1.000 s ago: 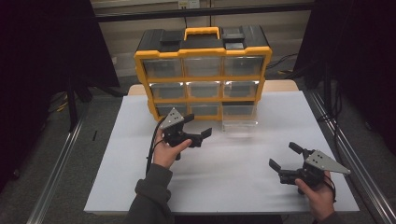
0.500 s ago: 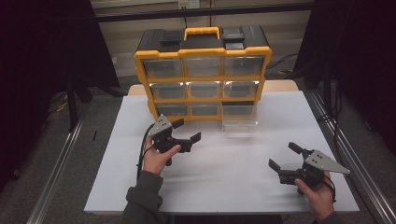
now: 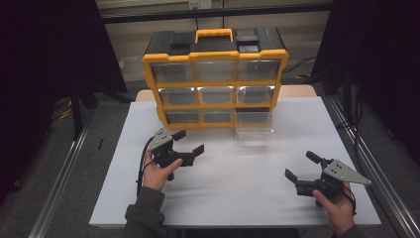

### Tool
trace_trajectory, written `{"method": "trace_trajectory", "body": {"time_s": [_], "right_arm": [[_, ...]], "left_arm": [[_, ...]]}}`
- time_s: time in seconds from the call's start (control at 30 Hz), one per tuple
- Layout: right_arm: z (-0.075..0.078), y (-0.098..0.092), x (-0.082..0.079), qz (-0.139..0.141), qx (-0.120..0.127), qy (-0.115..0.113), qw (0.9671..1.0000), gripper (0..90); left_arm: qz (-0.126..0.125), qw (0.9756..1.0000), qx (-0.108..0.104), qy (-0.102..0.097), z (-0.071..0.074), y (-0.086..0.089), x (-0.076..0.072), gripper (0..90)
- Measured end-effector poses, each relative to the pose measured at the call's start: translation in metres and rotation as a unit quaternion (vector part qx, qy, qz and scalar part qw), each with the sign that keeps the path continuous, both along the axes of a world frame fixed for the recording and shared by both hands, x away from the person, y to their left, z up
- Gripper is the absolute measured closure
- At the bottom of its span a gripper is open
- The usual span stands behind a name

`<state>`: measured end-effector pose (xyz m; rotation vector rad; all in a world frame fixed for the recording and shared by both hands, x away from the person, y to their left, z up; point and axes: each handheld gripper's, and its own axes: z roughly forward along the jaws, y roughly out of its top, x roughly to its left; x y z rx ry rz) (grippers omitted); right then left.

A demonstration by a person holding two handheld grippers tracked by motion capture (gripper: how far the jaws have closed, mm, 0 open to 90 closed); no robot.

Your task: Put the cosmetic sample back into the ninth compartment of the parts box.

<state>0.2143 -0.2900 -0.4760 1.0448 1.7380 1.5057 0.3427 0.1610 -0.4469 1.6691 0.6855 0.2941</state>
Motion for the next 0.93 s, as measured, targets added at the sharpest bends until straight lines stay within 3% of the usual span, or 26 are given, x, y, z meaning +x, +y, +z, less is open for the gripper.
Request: {"method": "trace_trajectory", "body": {"time_s": [0.37,0.4,0.5,0.53,0.63,0.67,0.7,0.73,0.77,0.8,0.83,0.87,0.9,0.93], "right_arm": [[0.0,0.0,0.0,0.0,0.002,0.001,1.0,0.9],[0.0,0.0,0.0,0.0,0.001,0.001,1.0,0.9],[0.0,0.0,0.0,0.001,0.001,0.001,1.0,0.9],[0.0,0.0,0.0,0.001,0.0,0.0,1.0,0.9],[0.0,0.0,0.0,0.0,0.001,0.0,1.0,0.9],[0.0,0.0,0.0,-0.001,0.001,-0.001,1.0,0.9],[0.0,0.0,0.0,-0.001,0.001,-0.001,1.0,0.9],[0.0,0.0,0.0,0.001,0.001,0.0,1.0,0.9],[0.0,0.0,0.0,0.001,0.001,0.0,1.0,0.9],[0.0,0.0,0.0,0.001,0.0,-0.001,1.0,0.9],[0.0,0.0,0.0,0.001,0.0,0.0,1.0,0.9],[0.0,0.0,0.0,0.001,0.0,0.001,1.0,0.9],[0.0,0.0,0.0,0.001,0.0,0.001,1.0,0.9],[0.0,0.0,0.0,0.001,0.0,0.0,1.0,0.9]], "left_arm": [[0.006,0.9998,0.02,-0.004,-0.005,0.028,-0.013,4.7],[0.018,0.9998,0.005,0.0,-0.006,0.033,-0.016,4.7],[0.017,0.9997,0.015,-0.005,-0.007,0.042,-0.019,4.5],[0.047,0.9988,-0.002,-0.015,-0.009,0.044,-0.024,4.5],[0.052,0.9985,0.001,-0.016,-0.01,0.05,-0.029,4.4],[0.037,0.9992,0.003,-0.015,-0.011,0.055,-0.03,4.4],[0.051,0.9985,0.006,-0.018,-0.012,0.057,-0.033,4.4],[0.042,0.9989,0.01,-0.019,-0.014,0.066,-0.037,4.3],[0.062,0.998,0.0,-0.016,-0.016,0.066,-0.04,4.3],[0.058,0.998,0.013,-0.019,-0.016,0.07,-0.042,4.3],[0.062,0.9979,0.009,-0.016,-0.018,0.073,-0.044,3.9],[0.064,0.9976,0.022,-0.019,-0.018,0.077,-0.045,3.9],[0.064,0.9976,0.022,-0.019,-0.018,0.077,-0.045,3.9],[0.045,0.9987,0.017,-0.019,-0.019,0.08,-0.045,3.8]]}}
